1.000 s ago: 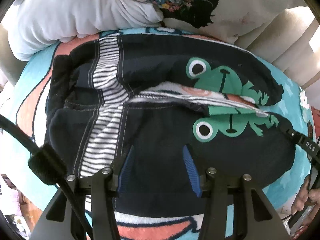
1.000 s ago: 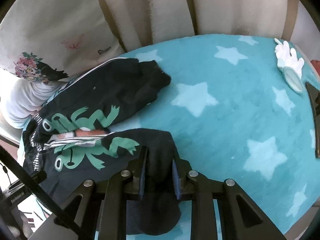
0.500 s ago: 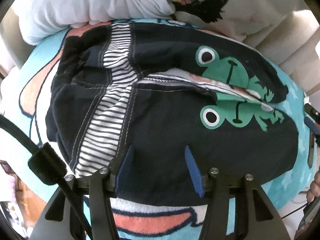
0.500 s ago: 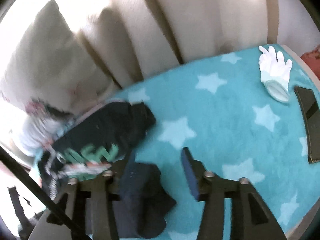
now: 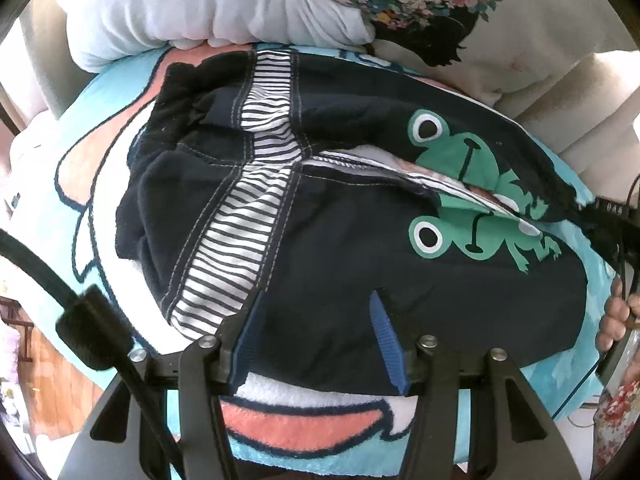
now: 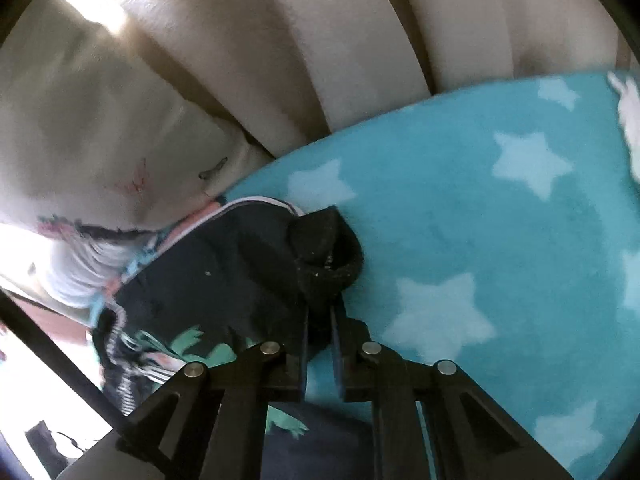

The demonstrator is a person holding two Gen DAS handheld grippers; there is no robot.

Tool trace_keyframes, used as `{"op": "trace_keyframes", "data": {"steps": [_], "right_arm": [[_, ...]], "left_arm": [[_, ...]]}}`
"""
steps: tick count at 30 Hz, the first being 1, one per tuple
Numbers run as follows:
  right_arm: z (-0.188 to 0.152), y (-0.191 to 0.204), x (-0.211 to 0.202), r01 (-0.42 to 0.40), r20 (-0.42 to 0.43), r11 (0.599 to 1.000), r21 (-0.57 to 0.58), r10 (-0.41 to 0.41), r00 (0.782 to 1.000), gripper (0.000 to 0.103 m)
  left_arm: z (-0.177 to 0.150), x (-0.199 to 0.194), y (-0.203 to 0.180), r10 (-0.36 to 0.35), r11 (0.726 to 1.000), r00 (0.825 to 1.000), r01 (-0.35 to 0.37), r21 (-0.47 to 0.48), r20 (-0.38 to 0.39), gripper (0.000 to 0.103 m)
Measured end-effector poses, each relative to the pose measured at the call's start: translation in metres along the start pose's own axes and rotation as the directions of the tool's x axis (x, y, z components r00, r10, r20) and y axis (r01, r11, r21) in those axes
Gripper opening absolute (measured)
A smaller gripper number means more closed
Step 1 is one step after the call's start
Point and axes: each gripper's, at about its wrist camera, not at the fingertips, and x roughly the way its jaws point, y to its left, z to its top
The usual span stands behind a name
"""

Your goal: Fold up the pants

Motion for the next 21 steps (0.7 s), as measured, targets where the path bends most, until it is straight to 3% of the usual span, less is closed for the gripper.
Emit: {"op": "trace_keyframes", "data": {"steps": [7,10,11,13,15,16,18,21], "right_arm": [[-0.002,-0.022,-0.005,0.139,0.005,0.989,0.044,-0.139,0.99,0.009],[-0.004,-0.012,-0.021,0.199,0.04,0.98,0.025,-0.2,0.979,0.034],[-0.006,-0.008,-0.031,0.22,0.066,0.975,0.028,-0.221,0.973,0.05],[-0.015,0.004,-0.055,0.244,0.145,0.969,0.037,-0.247,0.958,0.056],[-0.022,0.021,-0.064,0.192,0.178,0.981,0.014,-0.192,0.965,0.054],[-0.025,0.035,-0.061,0.118,0.16,0.992,-0.032,-0.112,0.981,0.05],[-0.026,0.061,-0.046,-0.017,0.087,0.995,-0.101,0.026,0.996,0.023],[-0.022,0.093,-0.012,-0.178,-0.024,0.98,-0.083,0.177,0.984,0.019]], "left_arm": [[0.011,-0.007,0.012,-0.016,0.999,1.0,0.017,-0.035,0.024,0.053],[0.02,-0.008,0.019,-0.025,0.999,0.999,0.027,-0.046,0.038,0.053],[0.024,-0.008,0.021,-0.03,0.998,0.999,0.032,-0.054,0.044,0.053],[0.035,-0.009,0.025,-0.047,0.996,0.997,0.051,-0.069,0.055,0.053],[0.048,-0.009,0.024,-0.058,0.995,0.996,0.063,-0.074,0.071,0.053],[0.058,-0.009,0.023,-0.072,0.994,0.994,0.078,-0.072,0.081,0.053],[0.078,-0.006,0.019,-0.093,0.993,0.992,0.099,-0.066,0.089,0.053],[0.102,0.004,0.006,-0.127,0.991,0.989,0.13,-0.032,0.082,0.053]]}}
